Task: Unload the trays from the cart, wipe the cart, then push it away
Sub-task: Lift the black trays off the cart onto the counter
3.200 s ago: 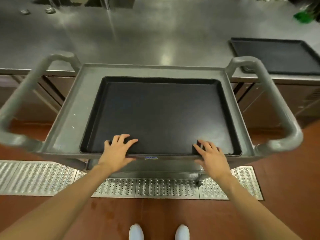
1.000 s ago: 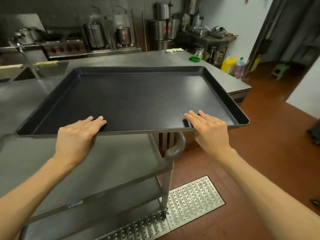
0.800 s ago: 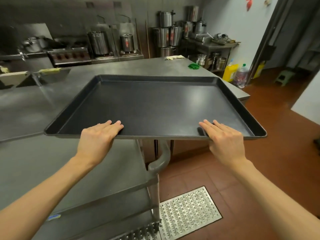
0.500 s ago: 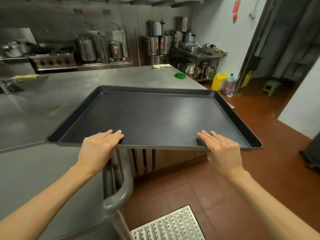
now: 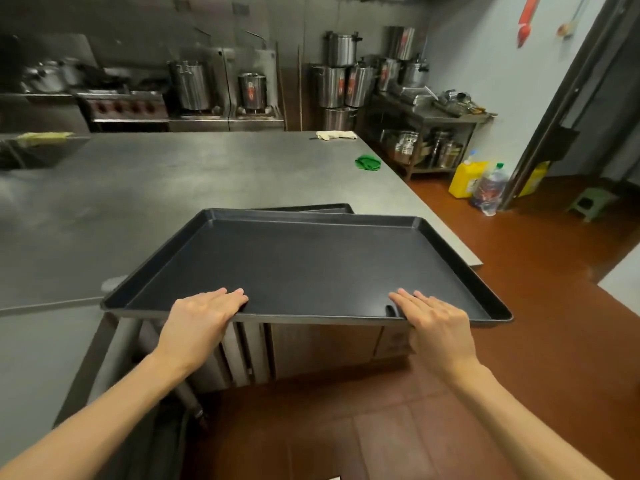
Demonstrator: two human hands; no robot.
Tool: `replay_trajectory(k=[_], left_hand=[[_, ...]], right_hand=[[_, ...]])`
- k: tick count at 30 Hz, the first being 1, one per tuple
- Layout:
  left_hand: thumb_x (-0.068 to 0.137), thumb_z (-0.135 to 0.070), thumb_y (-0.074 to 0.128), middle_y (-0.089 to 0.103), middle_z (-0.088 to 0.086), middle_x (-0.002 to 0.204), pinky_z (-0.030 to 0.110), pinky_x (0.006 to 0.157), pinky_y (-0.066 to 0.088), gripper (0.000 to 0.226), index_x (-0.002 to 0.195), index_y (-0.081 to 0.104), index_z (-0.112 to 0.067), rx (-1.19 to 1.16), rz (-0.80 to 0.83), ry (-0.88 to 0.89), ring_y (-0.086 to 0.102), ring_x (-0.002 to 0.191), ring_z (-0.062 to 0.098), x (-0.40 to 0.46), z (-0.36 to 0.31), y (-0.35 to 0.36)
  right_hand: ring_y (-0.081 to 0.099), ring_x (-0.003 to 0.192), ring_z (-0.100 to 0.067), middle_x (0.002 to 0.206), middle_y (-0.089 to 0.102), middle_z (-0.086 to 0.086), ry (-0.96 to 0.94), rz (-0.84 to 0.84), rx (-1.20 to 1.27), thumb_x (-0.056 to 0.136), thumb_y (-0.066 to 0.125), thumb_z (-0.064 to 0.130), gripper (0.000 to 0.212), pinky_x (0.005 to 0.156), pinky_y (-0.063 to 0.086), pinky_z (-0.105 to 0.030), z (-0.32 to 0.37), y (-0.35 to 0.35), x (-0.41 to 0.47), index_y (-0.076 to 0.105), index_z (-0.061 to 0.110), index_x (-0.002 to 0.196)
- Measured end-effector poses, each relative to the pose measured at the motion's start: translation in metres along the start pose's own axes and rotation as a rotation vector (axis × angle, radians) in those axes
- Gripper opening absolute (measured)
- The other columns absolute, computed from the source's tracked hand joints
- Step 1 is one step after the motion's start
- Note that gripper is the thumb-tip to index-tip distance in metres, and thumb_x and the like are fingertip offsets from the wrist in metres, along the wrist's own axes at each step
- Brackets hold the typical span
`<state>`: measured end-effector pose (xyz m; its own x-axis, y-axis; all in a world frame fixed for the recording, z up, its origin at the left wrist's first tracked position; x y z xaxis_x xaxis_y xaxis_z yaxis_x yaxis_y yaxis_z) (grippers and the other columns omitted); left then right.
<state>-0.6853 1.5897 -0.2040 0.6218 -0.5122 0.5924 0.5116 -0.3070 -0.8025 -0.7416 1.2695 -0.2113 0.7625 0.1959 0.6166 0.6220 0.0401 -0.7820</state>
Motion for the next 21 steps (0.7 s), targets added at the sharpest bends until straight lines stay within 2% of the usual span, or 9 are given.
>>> replay_trajectory(k=[2, 4, 5, 7, 16, 21], left_hand=[[0.045, 0.017, 0.085, 0.077, 0.009, 0.098, 0.043, 0.063, 0.061, 0.056, 0.096, 0.078, -0.006, 0.020, 0.027, -0.047, 0.075, 0.083, 0.031, 0.018, -0.008, 0.024], [0.045, 0.017, 0.085, 0.077, 0.009, 0.098, 0.043, 0.064, 0.062, 0.057, 0.096, 0.078, -0.007, 0.043, 0.055, -0.088, 0.075, 0.084, 0.030, 0.032, -0.013, 0.046], [0.046, 0.017, 0.085, 0.077, 0.009, 0.098, 0.043, 0.064, 0.062, 0.057, 0.097, 0.077, -0.007, 0.051, 0.075, -0.111, 0.075, 0.084, 0.030, 0.038, -0.015, 0.056], [0.046, 0.015, 0.086, 0.077, 0.009, 0.099, 0.043, 0.067, 0.062, 0.058, 0.099, 0.077, -0.008, 0.060, 0.106, -0.155, 0.075, 0.085, 0.030, 0.051, -0.014, 0.070], [0.055, 0.006, 0.087, 0.077, 0.008, 0.098, 0.041, 0.073, 0.060, 0.052, 0.104, 0.076, -0.009, 0.093, 0.194, -0.273, 0.075, 0.087, 0.027, 0.105, 0.036, 0.132], [0.062, 0.009, 0.082, 0.077, 0.009, 0.087, 0.041, 0.065, 0.061, 0.045, 0.103, 0.075, -0.008, 0.083, 0.197, -0.289, 0.074, 0.076, 0.029, 0.140, 0.096, 0.185]], right_hand=[[0.077, 0.087, -0.032, 0.104, 0.078, -0.010, -0.020, 0.040, 0.029, 0.060, 0.060, -0.011, 0.053, 0.070, 0.062, -0.047, -0.028, 0.024, 0.017, 0.078, 0.008, 0.106], [0.076, 0.087, -0.033, 0.104, 0.078, -0.011, -0.032, 0.098, 0.048, 0.055, 0.076, -0.014, 0.056, 0.071, 0.062, -0.049, -0.053, 0.048, 0.031, 0.078, 0.007, 0.107], [0.076, 0.088, -0.033, 0.104, 0.078, -0.012, -0.034, 0.144, 0.063, 0.047, 0.086, -0.011, 0.064, 0.071, 0.061, -0.050, -0.064, 0.059, 0.039, 0.077, 0.006, 0.108], [0.076, 0.091, -0.034, 0.105, 0.077, -0.012, -0.056, 0.208, 0.090, 0.037, 0.094, -0.006, 0.075, 0.072, 0.062, -0.050, -0.081, 0.081, 0.054, 0.077, 0.007, 0.109], [0.074, 0.100, -0.032, 0.111, 0.076, -0.009, -0.095, 0.287, 0.163, 0.055, 0.094, 0.000, 0.064, 0.075, 0.060, -0.050, -0.107, 0.185, 0.138, 0.076, 0.012, 0.115], [0.074, 0.097, -0.032, 0.108, 0.077, -0.009, -0.095, 0.300, 0.167, 0.048, 0.096, -0.001, 0.068, 0.072, 0.060, -0.051, -0.104, 0.255, 0.190, 0.077, 0.012, 0.112]])
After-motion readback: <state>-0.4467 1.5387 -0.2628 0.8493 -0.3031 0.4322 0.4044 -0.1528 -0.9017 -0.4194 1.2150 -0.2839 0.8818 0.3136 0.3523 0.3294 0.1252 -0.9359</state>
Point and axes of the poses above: each hand's wrist, its own x-axis towards the middle knuckle, its own y-axis out of the palm, z = x × y, the point moved 8 cm from there along x, towards the middle knuckle
